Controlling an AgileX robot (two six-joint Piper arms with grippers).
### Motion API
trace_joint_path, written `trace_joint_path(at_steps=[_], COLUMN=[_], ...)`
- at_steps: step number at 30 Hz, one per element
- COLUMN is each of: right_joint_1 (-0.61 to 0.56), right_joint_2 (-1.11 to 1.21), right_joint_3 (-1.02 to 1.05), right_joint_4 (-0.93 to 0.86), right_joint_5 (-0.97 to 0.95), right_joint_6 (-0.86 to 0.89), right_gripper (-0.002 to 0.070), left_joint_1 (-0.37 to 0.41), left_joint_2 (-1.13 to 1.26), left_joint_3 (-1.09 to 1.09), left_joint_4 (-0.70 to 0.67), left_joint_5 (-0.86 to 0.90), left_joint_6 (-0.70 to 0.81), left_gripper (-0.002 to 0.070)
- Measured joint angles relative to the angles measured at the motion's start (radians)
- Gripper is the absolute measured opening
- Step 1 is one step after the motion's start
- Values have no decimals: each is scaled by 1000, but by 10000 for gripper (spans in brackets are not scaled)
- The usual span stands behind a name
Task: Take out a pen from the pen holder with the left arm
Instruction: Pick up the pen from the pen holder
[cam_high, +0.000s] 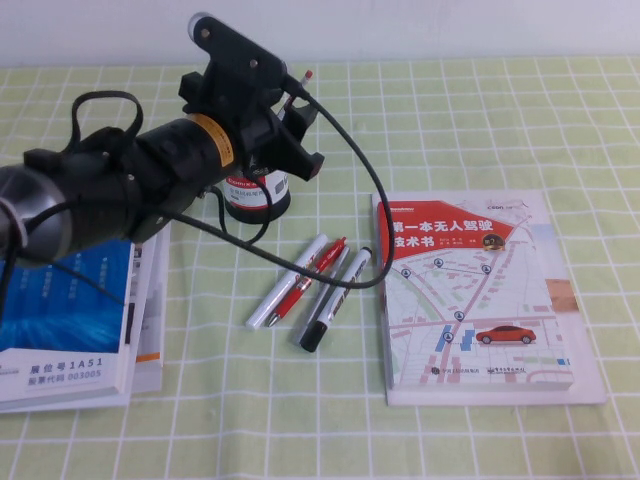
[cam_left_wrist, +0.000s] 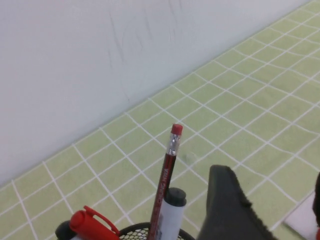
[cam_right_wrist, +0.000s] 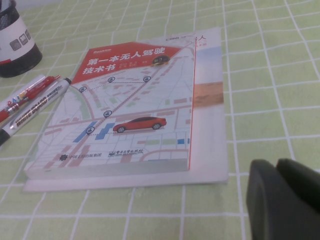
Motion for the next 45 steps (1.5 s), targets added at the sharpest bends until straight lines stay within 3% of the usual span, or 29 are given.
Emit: trace_joint_path(at_steps=[7,18,45], right_joint_1=[0,0,0], right_joint_2=[0,0,0], right_joint_3=[0,0,0], right_joint_4=[0,0,0], right_joint_5=[0,0,0], right_joint_6=[0,0,0], right_gripper=[-14,-15,-14], left_joint_1=[6,17,38], left_joint_2=[91,256,385], left_joint_3=[-114,-316,-441], left_joint_4=[8,10,8], left_joint_5=[-1,22,43], left_joint_6=[32,47,55], left_gripper=[372,375,368])
